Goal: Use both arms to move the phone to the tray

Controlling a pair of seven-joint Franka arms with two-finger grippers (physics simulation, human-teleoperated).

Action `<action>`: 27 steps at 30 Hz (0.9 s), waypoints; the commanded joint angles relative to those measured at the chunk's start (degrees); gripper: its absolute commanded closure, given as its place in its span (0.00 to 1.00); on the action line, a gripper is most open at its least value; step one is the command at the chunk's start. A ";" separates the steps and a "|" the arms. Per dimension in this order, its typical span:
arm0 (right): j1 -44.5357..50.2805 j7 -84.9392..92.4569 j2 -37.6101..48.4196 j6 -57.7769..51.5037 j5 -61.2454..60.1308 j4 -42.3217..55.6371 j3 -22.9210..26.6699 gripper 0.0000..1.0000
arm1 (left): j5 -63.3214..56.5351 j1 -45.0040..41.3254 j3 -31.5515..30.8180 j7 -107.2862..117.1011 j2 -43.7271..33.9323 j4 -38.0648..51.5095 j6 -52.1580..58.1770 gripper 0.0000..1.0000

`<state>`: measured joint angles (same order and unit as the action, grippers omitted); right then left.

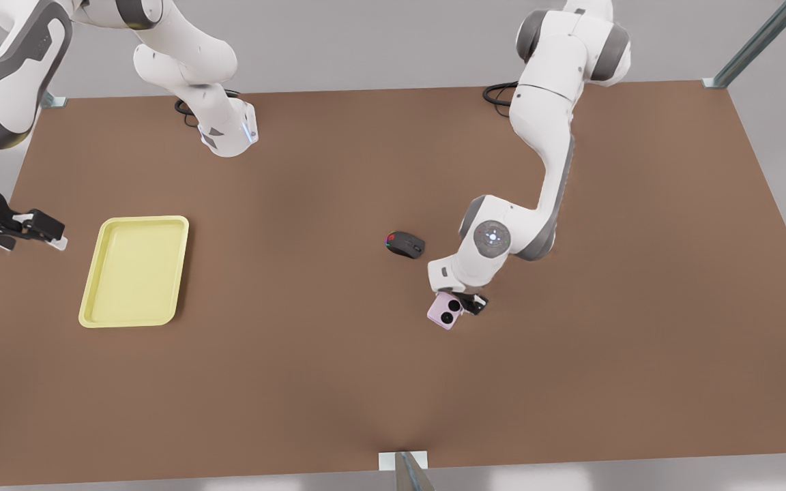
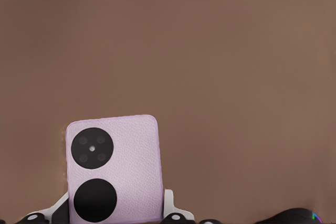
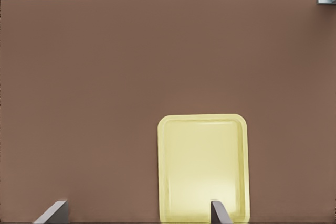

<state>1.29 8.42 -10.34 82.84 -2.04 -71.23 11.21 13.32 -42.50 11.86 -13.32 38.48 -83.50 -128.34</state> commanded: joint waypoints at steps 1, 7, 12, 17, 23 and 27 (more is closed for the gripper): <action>0.56 0.63 -0.12 -5.67 -0.07 0.66 -0.14 0.00 | 0.48 -2.94 -0.17 57.43 4.32 7.29 10.30 0.21; 0.30 -3.66 5.66 0.20 -0.07 -8.19 -5.49 0.00 | 0.22 -8.65 -2.89 65.96 20.58 31.38 2.76 0.21; -1.90 -9.03 4.01 2.15 -0.07 -10.86 -9.72 0.00 | -1.10 -13.66 -2.80 64.12 28.50 33.58 -13.43 0.20; -2.25 -8.51 4.54 4.44 -0.07 -14.29 -9.54 0.00 | -1.98 -15.95 -2.45 65.17 33.06 37.36 -14.92 0.19; -1.90 -9.12 4.36 5.49 -1.30 -14.64 -9.46 0.00 | -2.16 -15.95 -2.19 65.35 33.77 38.24 -15.10 0.00; 0.91 -22.04 4.54 5.49 -1.39 -14.82 -11.83 0.00 | -1.89 -11.91 -2.28 56.92 22.97 37.19 11.25 0.00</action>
<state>0.78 0.41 -5.91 87.67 -3.27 -85.99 0.02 11.49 -55.08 9.64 36.22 63.36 -46.78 -133.98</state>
